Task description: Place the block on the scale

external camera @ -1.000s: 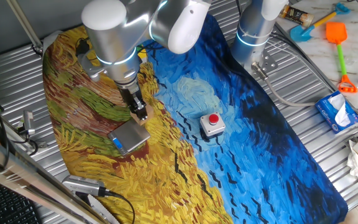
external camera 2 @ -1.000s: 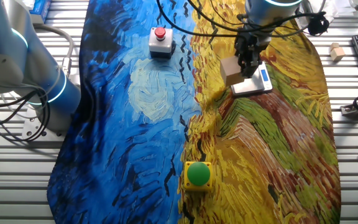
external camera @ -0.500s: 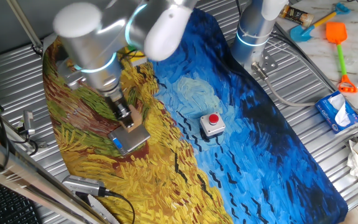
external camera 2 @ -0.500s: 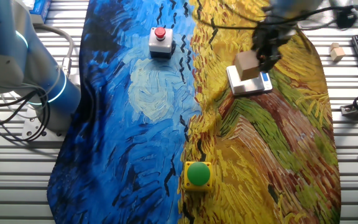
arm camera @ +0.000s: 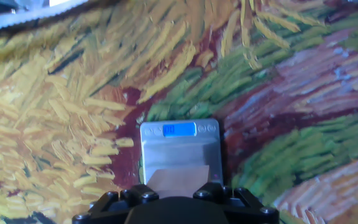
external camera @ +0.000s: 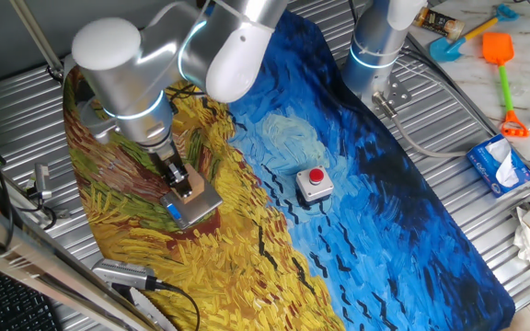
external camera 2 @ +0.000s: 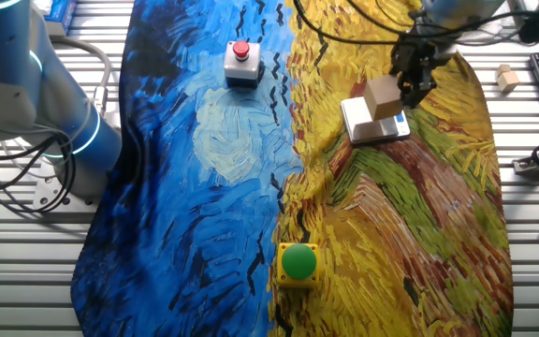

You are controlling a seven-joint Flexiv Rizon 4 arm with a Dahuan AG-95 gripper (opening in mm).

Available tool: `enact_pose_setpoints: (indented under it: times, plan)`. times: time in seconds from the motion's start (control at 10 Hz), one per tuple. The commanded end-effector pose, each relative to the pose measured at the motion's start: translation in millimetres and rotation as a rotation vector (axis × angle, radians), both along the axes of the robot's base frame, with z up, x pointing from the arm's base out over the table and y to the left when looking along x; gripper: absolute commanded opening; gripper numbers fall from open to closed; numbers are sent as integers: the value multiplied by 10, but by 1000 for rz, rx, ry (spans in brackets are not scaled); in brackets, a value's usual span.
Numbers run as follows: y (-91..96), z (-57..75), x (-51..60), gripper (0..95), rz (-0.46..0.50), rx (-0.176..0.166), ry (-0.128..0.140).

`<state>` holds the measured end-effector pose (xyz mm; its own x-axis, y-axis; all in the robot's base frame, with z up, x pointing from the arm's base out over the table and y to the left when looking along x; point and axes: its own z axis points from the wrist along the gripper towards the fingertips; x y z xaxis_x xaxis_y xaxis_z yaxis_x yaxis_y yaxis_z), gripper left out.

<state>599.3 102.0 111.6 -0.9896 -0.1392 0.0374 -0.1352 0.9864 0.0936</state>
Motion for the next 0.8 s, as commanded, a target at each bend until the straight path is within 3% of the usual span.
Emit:
enact_pose_setpoints:
  times: [0.1,0.5,0.8]
  plan:
    - [12,-42,11,0,1,4,-4]
    - [45,-184,-2,0,9,8,-6]
    - [24,-279,-75,0,14,9,-17]
